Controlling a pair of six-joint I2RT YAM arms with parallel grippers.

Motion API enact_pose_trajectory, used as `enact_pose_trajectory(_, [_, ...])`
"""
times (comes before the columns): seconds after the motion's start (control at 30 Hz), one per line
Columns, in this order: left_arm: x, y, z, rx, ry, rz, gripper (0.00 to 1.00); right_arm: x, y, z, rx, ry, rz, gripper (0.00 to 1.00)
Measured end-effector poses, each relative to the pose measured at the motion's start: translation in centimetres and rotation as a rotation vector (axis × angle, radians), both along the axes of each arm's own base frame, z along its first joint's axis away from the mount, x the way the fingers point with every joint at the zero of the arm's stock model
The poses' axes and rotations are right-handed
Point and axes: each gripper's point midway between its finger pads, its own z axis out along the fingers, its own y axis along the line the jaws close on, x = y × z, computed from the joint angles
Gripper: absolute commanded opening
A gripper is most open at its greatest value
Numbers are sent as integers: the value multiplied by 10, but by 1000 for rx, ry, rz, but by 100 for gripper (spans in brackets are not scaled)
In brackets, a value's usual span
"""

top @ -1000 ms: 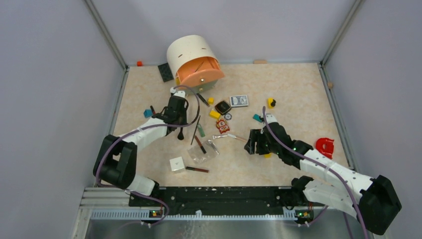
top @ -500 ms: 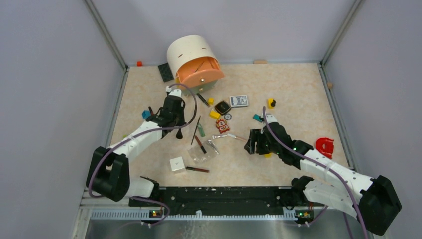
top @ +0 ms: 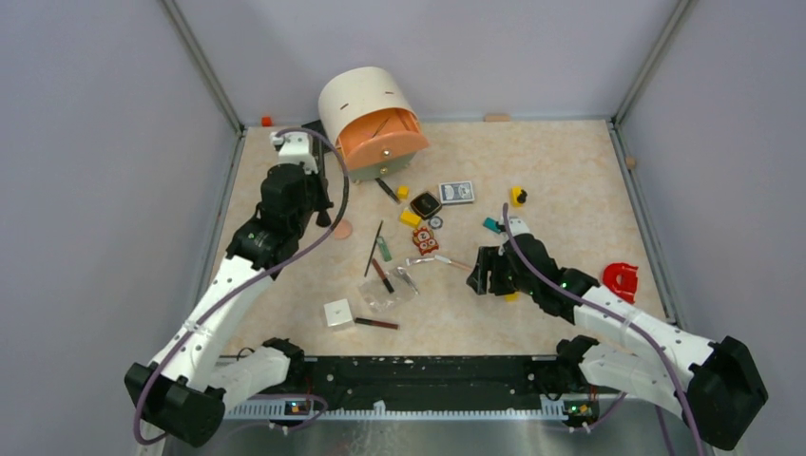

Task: Organize the makeup
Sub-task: Pick up the makeup brush from the center of the board, then place the makeup brush in the drawer.

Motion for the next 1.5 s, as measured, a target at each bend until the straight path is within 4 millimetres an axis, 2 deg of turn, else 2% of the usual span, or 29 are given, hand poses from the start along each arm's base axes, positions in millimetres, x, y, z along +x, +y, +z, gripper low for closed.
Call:
enact_pose_trajectory(0.1, [7,-2,33,21,-85,-25,0,-1,-1,1,5,-5,1,61])
enact_pose_trajectory(0.2, [18,-17,55,72,-163,-132,0,-2,-1,3,9,-8,2,61])
enact_pose_trajectory(0.4, [39,-73,57,240,-236,-477,0,-4,-3,7,15,-15,2,61])
enact_pose_trajectory(0.47, [44,-89,56,314,-282,-586,6,-5,-4,8,16,-16,2,61])
enact_pose_trajectory(0.53, [48,-101,59,379,-329,-673,8,-6,-5,8,17,-17,2,61])
enact_pose_trajectory(0.67, [70,-121,84,513,-431,-788,6,-8,-6,10,17,-18,1,61])
enact_pose_trajectory(0.8, [105,-132,110,659,-511,-810,1,-10,-8,11,17,-20,-1,61])
enact_pose_trajectory(0.87, [119,-135,107,726,-505,-827,0,-11,-10,11,13,-20,-4,61])
enact_pose_trajectory(0.93, [133,-135,95,790,-475,-839,0,-12,-12,12,12,-19,-5,61])
enact_pose_trajectory(1.0, [145,-134,76,849,-430,-852,0,-13,-13,12,9,-17,-6,61])
enact_pose_trajectory(1.07, [152,-131,46,904,-358,-883,0,-14,-14,12,8,-18,-7,61])
enact_pose_trajectory(1.17, [155,-129,26,935,-307,-908,0,-15,-15,12,7,-17,-8,61])
enact_pose_trajectory(1.3, [160,-126,13,979,-275,-921,3,-16,-16,12,4,-15,-7,61])
enact_pose_trajectory(1.5, [165,-122,11,1018,-268,-912,8,-16,-16,13,9,-20,-8,61])
